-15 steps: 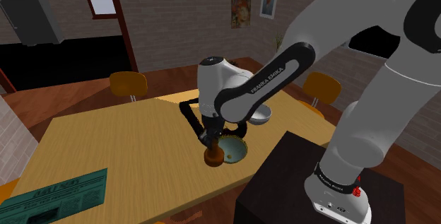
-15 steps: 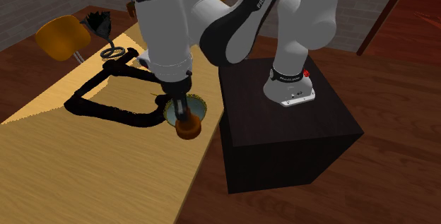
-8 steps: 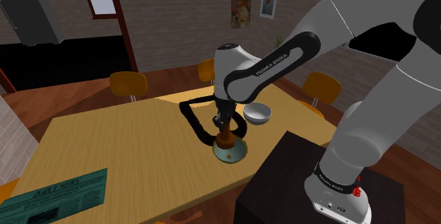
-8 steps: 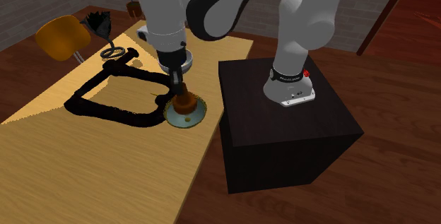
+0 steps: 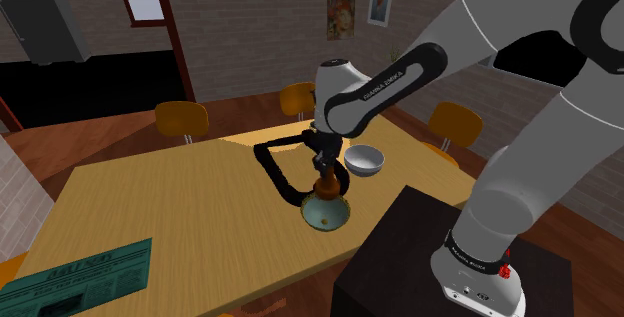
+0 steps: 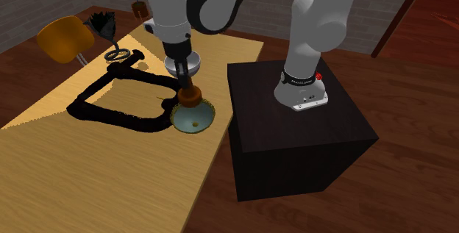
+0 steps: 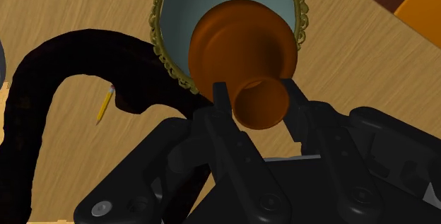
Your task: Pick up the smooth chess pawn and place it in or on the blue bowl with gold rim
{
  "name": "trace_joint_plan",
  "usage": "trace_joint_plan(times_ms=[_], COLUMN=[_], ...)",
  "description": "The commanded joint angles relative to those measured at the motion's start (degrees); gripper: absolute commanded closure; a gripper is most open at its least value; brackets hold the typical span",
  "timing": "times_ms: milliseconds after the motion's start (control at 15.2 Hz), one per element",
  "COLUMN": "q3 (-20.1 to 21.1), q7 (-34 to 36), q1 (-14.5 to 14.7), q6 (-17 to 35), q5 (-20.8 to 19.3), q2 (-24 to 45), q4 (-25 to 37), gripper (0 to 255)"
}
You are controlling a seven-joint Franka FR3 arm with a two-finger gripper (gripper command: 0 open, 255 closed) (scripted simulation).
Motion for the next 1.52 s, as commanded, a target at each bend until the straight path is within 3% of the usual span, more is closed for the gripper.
trace_joint_plan(times_ms=[0, 924, 1452], q3=[0.1, 0.8, 0.7], q7=[0.1, 3.2, 3.2], q1=[-0.1, -1.1, -1.1], q6=[2.0, 15.0, 15.0], q5=[-0.3, -4.3, -4.3], q2=[1.2, 11.9, 11.9], q4=[-0.8, -3.3, -3.3], gripper=[255, 255, 255])
